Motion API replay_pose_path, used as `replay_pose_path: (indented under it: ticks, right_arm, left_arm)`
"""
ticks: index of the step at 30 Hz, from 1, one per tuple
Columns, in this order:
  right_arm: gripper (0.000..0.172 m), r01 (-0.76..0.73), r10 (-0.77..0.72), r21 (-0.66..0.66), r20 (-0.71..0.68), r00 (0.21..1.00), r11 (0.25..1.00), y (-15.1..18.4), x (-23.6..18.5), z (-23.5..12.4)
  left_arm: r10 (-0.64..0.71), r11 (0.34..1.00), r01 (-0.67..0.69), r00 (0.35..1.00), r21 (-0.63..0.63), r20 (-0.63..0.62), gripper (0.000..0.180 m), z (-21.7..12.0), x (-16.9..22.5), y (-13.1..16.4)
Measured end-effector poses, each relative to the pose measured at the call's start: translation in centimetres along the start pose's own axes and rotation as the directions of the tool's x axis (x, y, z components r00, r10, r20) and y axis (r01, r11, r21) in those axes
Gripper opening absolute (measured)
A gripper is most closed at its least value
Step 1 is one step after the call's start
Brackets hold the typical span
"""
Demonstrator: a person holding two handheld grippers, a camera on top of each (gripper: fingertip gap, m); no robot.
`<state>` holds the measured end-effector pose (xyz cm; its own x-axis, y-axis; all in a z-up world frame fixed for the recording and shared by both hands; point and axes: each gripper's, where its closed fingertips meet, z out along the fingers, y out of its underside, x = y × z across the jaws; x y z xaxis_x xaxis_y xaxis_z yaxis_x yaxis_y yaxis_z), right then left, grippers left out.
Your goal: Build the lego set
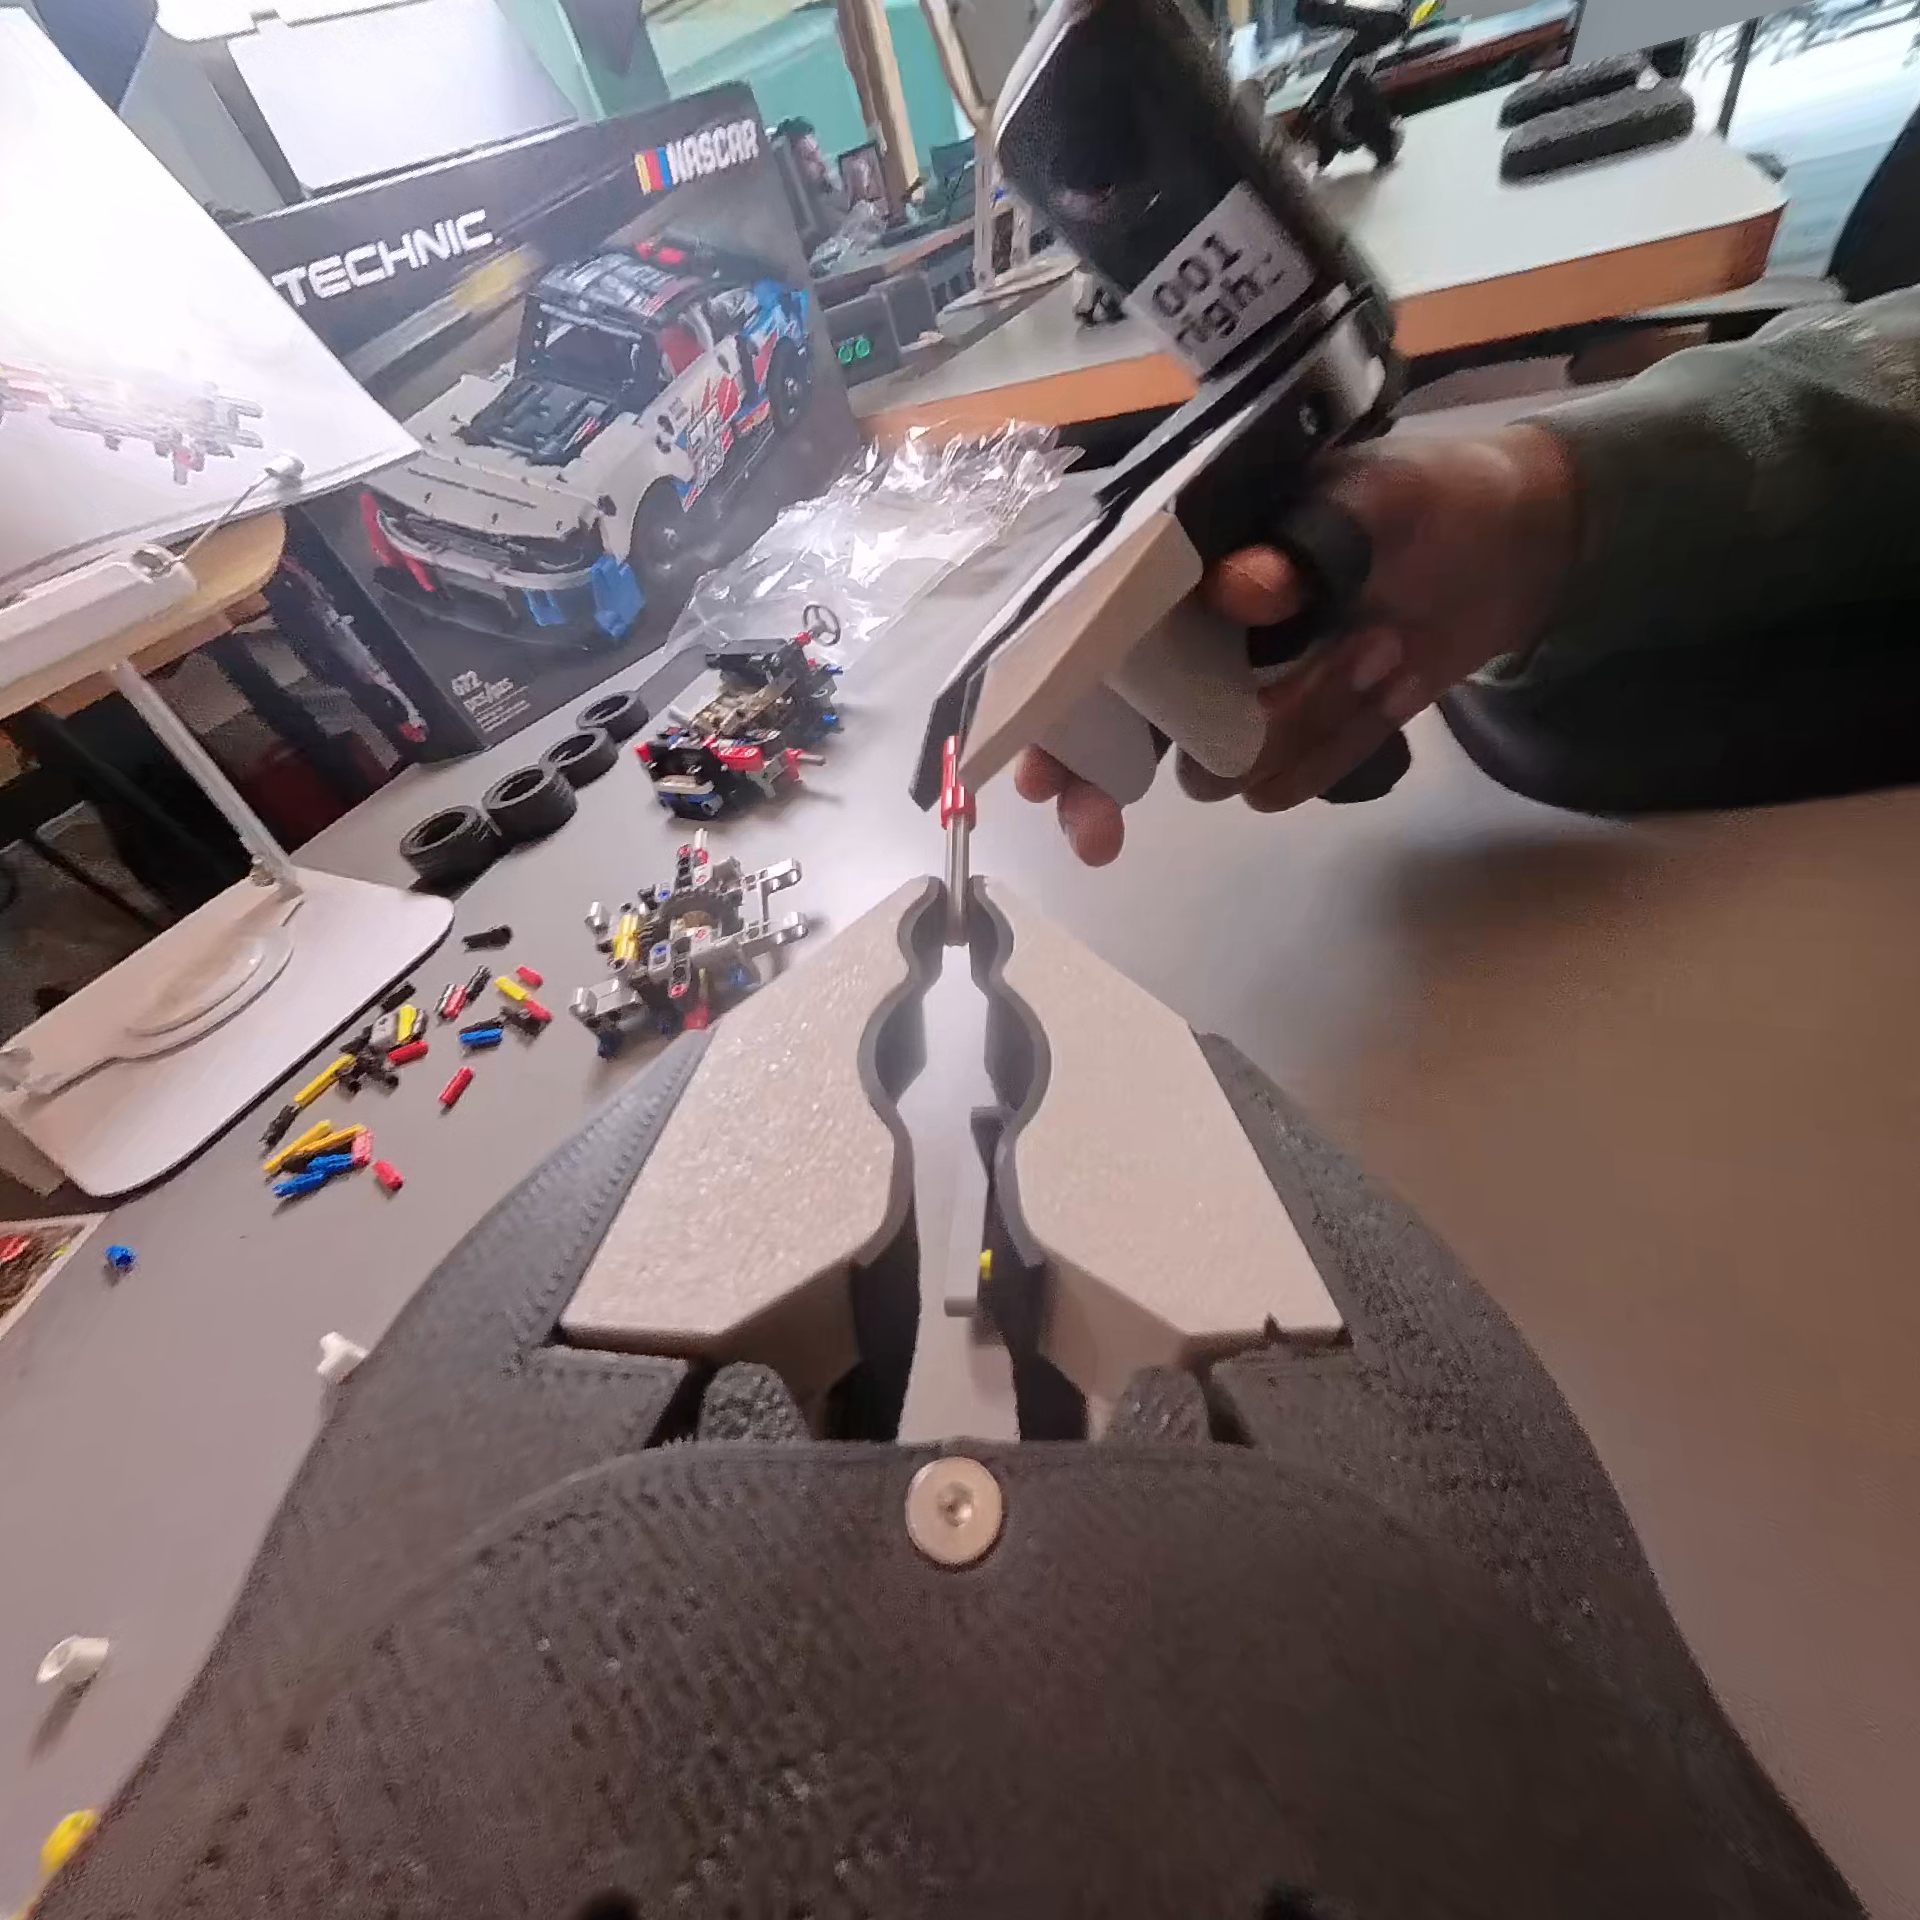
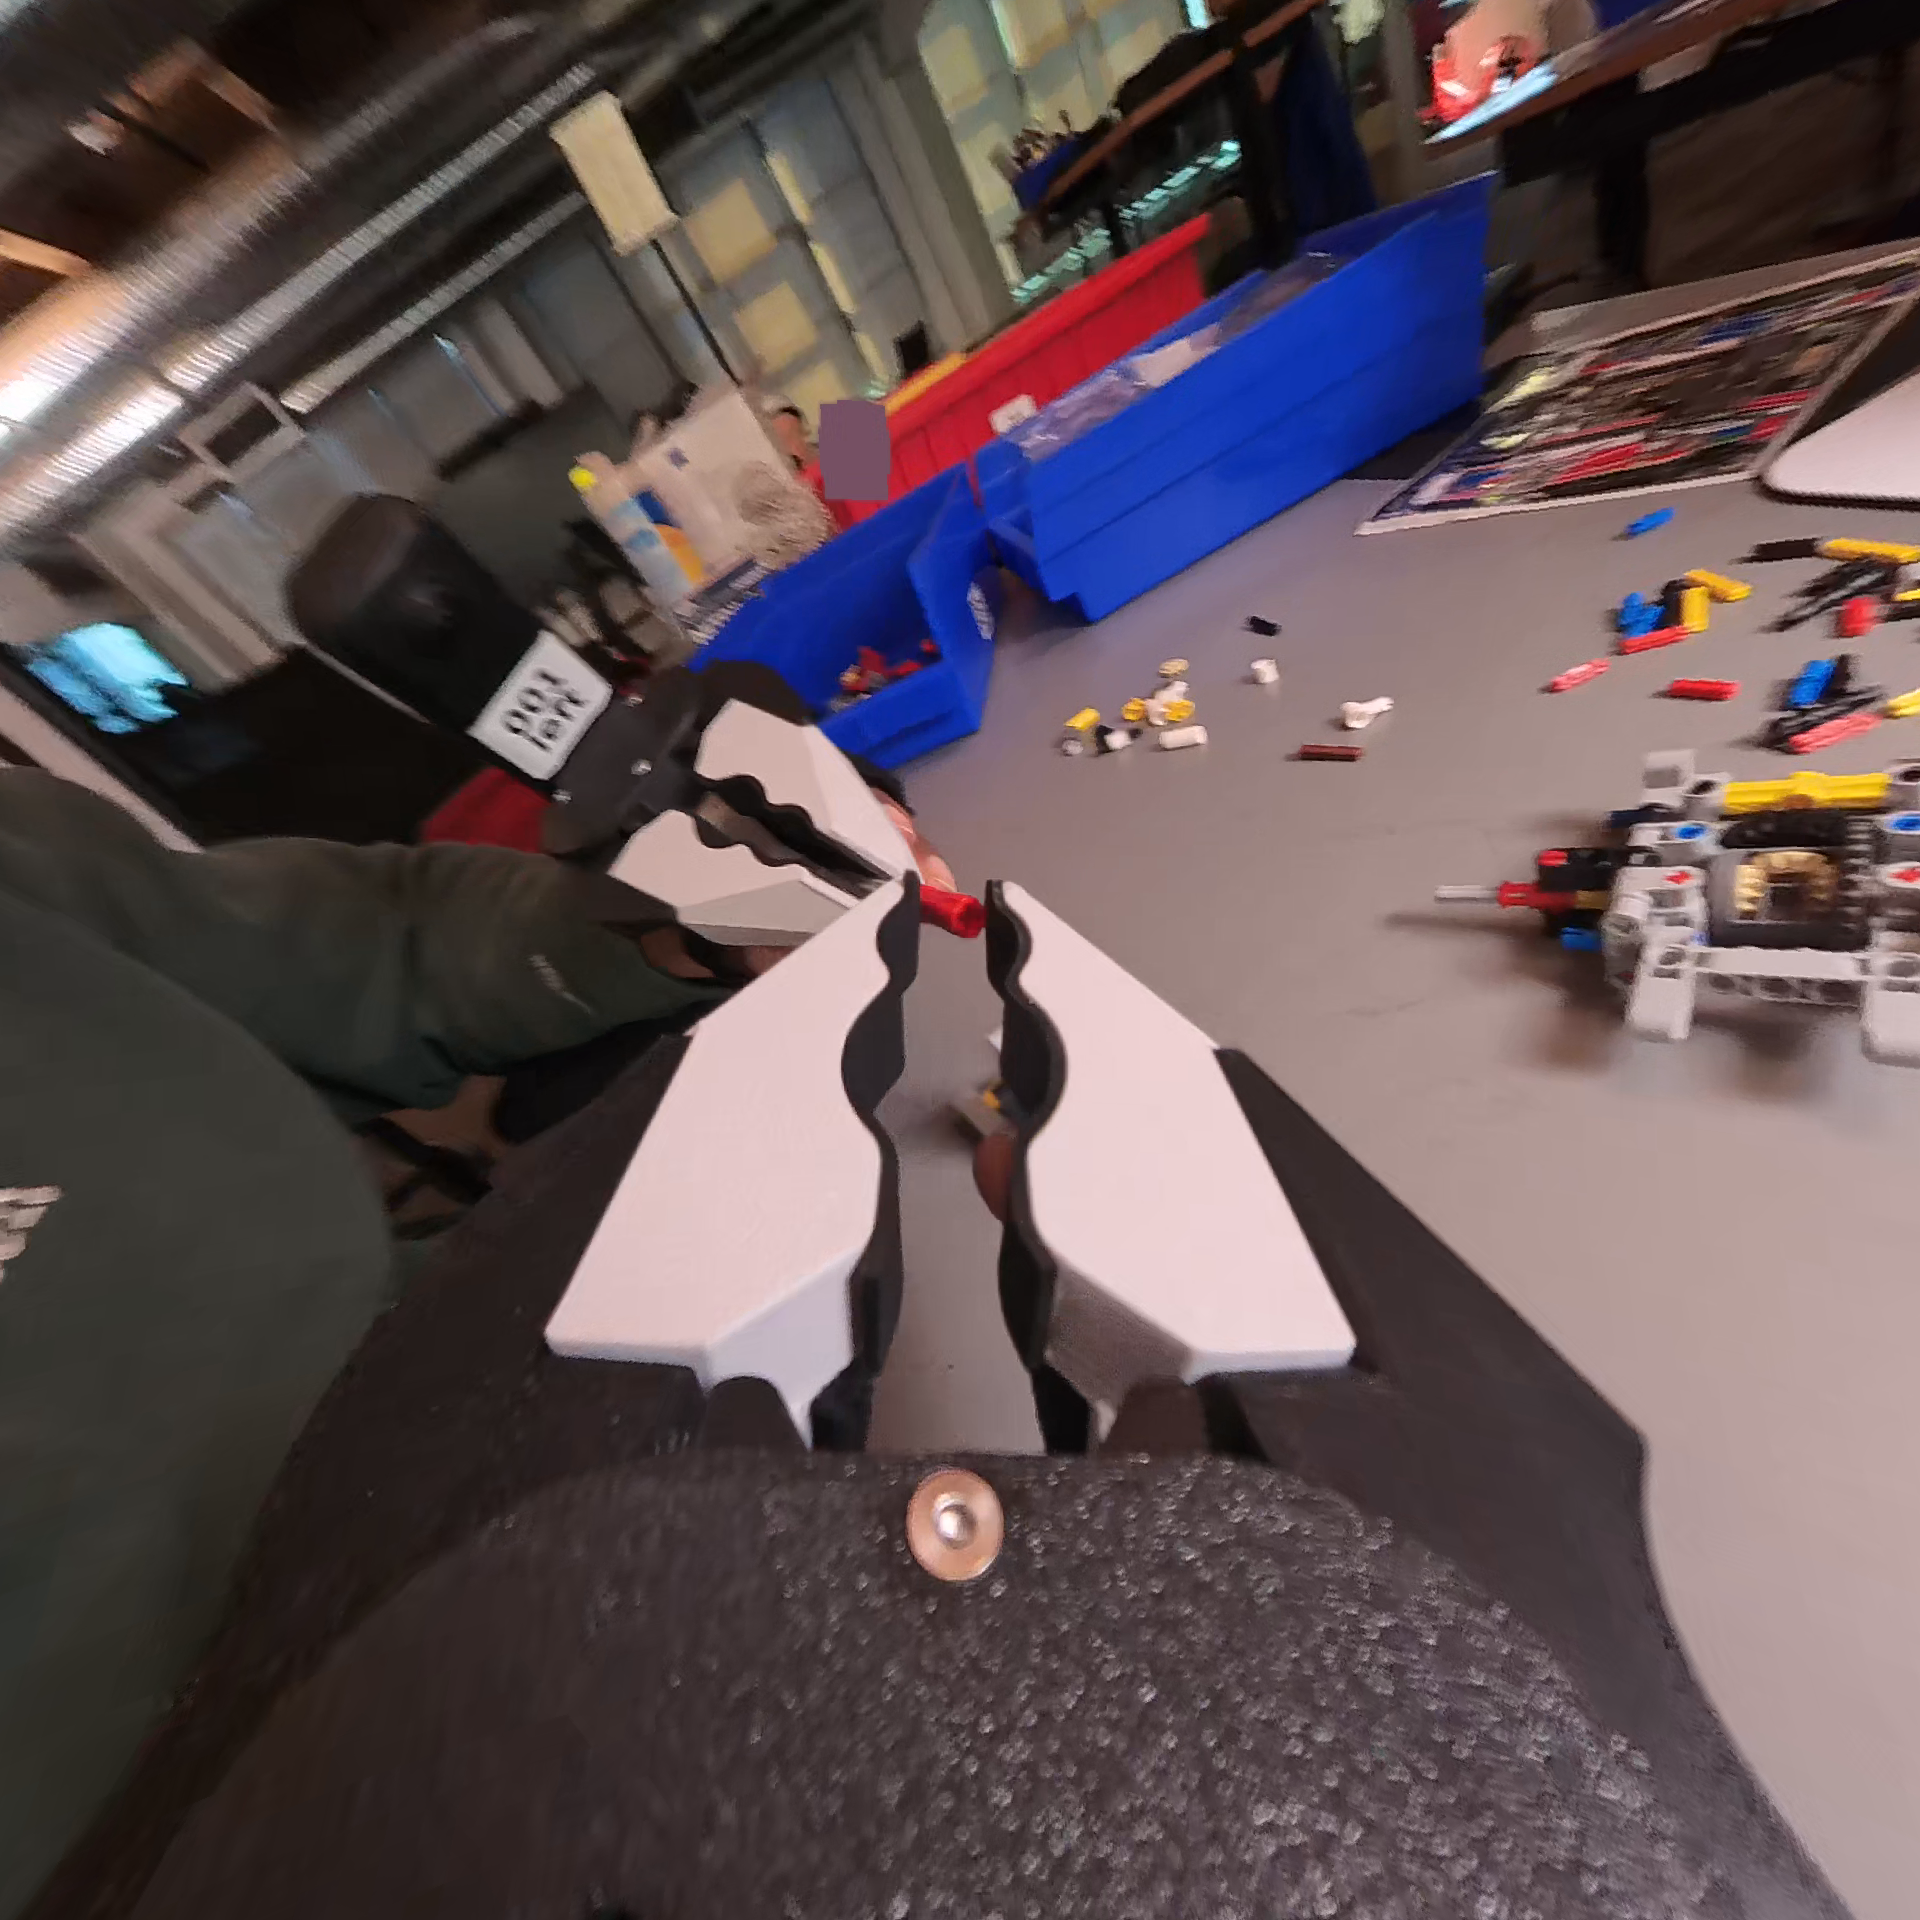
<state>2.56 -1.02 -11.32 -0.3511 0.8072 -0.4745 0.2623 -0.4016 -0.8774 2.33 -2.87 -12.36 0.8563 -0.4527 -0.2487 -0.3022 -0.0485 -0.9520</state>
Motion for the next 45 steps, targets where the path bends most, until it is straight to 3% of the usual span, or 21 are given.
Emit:
replay_pose_path:
  ticks: [2, 4, 8, 12, 16, 19, 22, 26, 30, 33, 38, 45]
  right_arm:
    - [0.006, -0.043, 0.043, -0.001, 0.094, 0.995, 0.999, -0.2, -1.0, -0.4]
    - [0.005, -0.035, 0.045, -0.063, 0.174, 0.984, 0.997, 0.3, -1.8, -0.7]
    - [0.005, -0.005, 0.056, -0.18, 0.279, 0.959, 0.984, 1.4, -3.0, -1.4]
    - [0.005, 0.005, 0.104, -0.298, 0.349, 0.931, 0.955, 3.5, -4.6, -1.1]
    - [0.005, 0.065, 0.085, -0.352, 0.395, 0.915, 0.934, 5.1, -5.9, -0.6]
    - [0.005, 0.136, 0.007, -0.325, 0.403, 0.915, 0.936, 5.2, -6.2, -0.4]
    - [0.011, 0.297, -0.221, -0.214, 0.32, 0.921, 0.931, 4.2, -5.1, 0.0]
    - [0.057, 0.613, -0.583, -0.116, 0.212, 0.784, 0.781, 3.4, -4.8, -0.1]
    - [0.08, 0.742, -0.725, -0.193, 0.163, 0.67, 0.642, 4.6, -5.0, 1.0]
    - [0.079, 0.792, -0.792, -0.223, 0.11, 0.6, 0.569, 4.9, -4.5, 1.9]
    - [0.061, 0.828, -0.837, -0.22, 0.072, 0.542, 0.516, 4.5, -4.3, 2.2]
    - [0.061, 0.791, -0.803, -0.237, 0.064, 0.592, 0.564, 4.3, -4.4, 2.3]
  left_arm:
    - [-0.05, 0.999, 0.051, 0.997, 0.014, -0.052, 0.002, 0.0, 0.7, 0.0]
    - [-0.193, 0.98, 0.199, 0.962, 0.012, -0.193, 0.003, 0.1, 2.1, 0.0]
    - [-0.499, 0.852, 0.517, 0.749, -0.087, -0.435, 0.018, -0.3, 3.7, -0.3]
    - [-0.608, 0.769, 0.586, 0.547, -0.256, -0.576, 0.019, -0.8, 6.4, -0.1]
    - [-0.66, 0.726, 0.571, 0.424, -0.383, -0.62, 0.008, -1.2, 8.9, 0.4]
    - [-0.677, 0.716, 0.566, 0.42, -0.408, -0.605, 0.005, -1.0, 9.5, 0.6]
    - [-0.725, 0.658, 0.638, 0.39, -0.401, -0.568, 0.004, -0.6, 8.4, 0.4]
    - [-0.789, 0.547, 0.737, 0.294, -0.398, -0.54, 0.003, -0.5, 6.7, 0.3]
    - [-0.82, 0.445, 0.806, 0.192, -0.389, -0.54, 0.004, -0.4, 5.6, -0.3]
    - [-0.829, 0.402, 0.828, 0.147, -0.391, -0.539, 0.003, -0.4, 5.4, -0.5]
    - [-0.832, 0.37, 0.836, 0.105, -0.404, -0.544, 0.002, -0.5, 5.8, -0.9]
    - [-0.827, 0.331, 0.856, 0.06, -0.397, -0.559, 0.004, -0.7, 5.5, -1.2]
